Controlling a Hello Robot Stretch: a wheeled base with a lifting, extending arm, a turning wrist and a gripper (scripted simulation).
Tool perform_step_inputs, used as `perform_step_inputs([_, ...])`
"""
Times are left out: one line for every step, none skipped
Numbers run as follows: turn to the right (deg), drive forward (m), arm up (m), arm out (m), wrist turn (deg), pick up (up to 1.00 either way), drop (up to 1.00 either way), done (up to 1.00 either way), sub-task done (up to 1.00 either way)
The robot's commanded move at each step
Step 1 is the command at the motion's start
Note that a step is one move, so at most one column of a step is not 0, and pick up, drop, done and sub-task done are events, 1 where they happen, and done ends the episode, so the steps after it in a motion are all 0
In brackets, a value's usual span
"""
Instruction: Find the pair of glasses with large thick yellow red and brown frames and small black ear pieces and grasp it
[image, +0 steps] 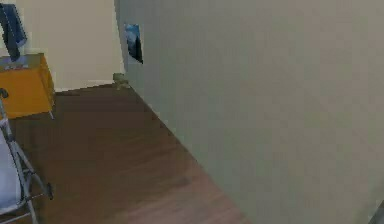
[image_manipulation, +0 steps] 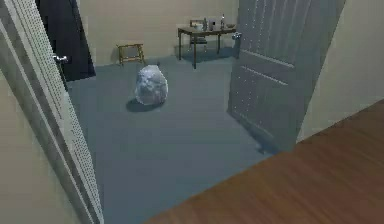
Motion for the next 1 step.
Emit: perform_step_inputs([45.0, 0.00, 0.00, 0.00, 0.0, 0.00, 0.00, 0.00, 0.00])
